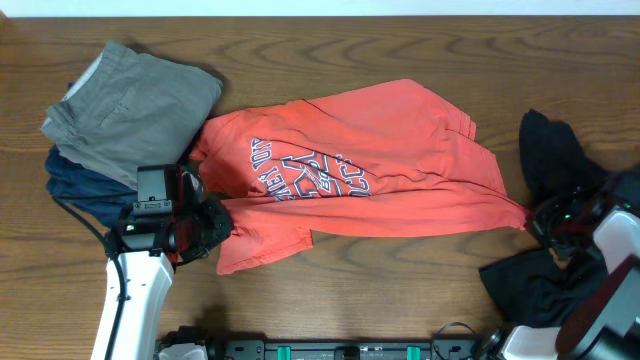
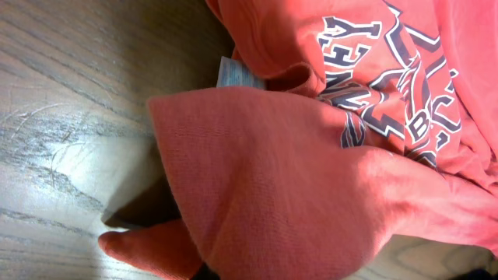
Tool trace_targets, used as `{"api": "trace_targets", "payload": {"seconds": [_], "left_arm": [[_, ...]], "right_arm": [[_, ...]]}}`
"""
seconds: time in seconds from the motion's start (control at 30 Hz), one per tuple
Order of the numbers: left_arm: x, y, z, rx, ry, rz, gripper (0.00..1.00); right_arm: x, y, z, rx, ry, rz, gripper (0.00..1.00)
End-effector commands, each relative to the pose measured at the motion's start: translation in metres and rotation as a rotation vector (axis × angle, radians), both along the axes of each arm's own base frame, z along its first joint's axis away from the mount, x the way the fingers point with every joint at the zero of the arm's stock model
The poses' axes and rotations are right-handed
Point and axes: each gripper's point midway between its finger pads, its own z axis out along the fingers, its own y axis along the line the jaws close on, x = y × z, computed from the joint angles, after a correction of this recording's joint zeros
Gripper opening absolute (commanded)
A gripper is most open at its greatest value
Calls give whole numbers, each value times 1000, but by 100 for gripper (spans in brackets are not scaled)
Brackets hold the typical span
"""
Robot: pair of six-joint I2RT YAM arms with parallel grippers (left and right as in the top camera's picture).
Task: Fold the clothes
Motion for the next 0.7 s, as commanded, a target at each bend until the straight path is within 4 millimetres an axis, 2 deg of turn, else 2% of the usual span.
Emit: {"api": "trace_targets", "payload": {"seconds": [0.0, 0.03, 0.17, 0.27, 0.47, 0.67], "left_arm": [[10, 2, 14, 7, -44, -13, 6], [12, 1, 18, 3, -54, -23, 6], [20, -2, 42, -8, -95, -46, 6], [22, -2, 66, 4, -117, -69, 6], [29, -1, 136, 40, -227, -123, 6], [36, -1, 208, 62, -386, -123, 6]], "right_arm": [[27, -11, 60, -88, -145, 64, 1], [28, -12, 69, -97, -155, 70, 1], [31, -14, 125, -151, -217, 95, 1], [31, -14, 160, -182, -253, 105, 1], [31, -13, 215, -235, -300, 157, 1], [31, -7, 281, -291, -398, 196, 1]]}}
